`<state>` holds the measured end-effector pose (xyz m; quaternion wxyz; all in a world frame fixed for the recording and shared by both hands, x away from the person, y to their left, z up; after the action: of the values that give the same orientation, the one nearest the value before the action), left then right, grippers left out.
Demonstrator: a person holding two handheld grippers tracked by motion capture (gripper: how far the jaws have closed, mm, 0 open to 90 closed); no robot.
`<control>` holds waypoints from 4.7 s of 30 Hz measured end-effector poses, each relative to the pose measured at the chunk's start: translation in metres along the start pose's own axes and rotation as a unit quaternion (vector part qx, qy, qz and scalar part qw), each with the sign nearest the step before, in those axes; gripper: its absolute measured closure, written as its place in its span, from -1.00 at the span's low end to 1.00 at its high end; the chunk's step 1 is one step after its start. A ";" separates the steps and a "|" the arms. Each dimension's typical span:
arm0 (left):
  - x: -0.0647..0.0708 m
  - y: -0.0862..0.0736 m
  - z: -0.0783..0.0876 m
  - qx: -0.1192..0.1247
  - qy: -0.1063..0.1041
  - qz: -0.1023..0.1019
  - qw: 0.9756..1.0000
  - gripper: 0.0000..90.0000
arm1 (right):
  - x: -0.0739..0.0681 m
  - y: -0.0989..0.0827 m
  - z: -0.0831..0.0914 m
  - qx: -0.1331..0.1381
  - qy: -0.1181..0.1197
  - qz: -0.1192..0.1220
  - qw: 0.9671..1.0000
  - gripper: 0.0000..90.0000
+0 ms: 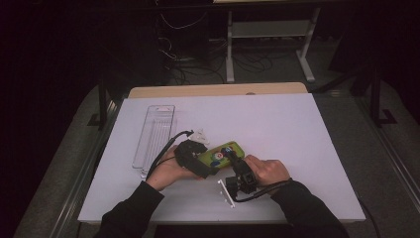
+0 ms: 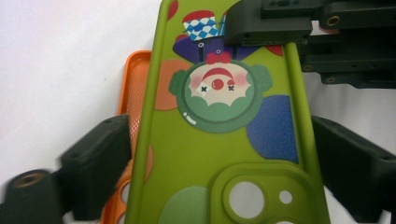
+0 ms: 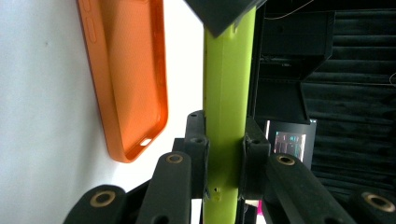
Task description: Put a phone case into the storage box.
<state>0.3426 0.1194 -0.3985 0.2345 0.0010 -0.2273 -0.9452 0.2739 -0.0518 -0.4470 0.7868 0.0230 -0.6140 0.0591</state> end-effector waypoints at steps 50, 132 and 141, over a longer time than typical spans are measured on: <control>-0.013 -0.010 0.013 0.036 0.033 0.001 0.999 -1.00 | 0.036 -0.058 -0.022 -0.012 0.249 -0.361 0.899 0.68; -0.013 0.029 0.018 0.200 -0.020 0.084 0.976 -1.00 | 0.045 -0.033 -0.021 0.077 0.427 -0.588 0.683 0.68; -0.012 0.030 0.015 0.206 -0.027 0.092 0.974 -1.00 | 0.043 -0.028 -0.020 0.078 0.427 -0.582 0.688 0.68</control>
<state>0.3651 0.1075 -0.3739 0.3087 0.0029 -0.4224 -0.8522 0.3067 -0.0747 -0.4089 0.8357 0.4091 -0.0687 -0.3600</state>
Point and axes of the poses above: each handheld gripper's, and its own axes: z roughly backward along the jaws, y roughly out of its top, x roughly to its right, the point moved 1 cm from there along -z, roughly forward along the jaws, and after that the axes turned 15 degrees about -x, right-handed, at the moved point
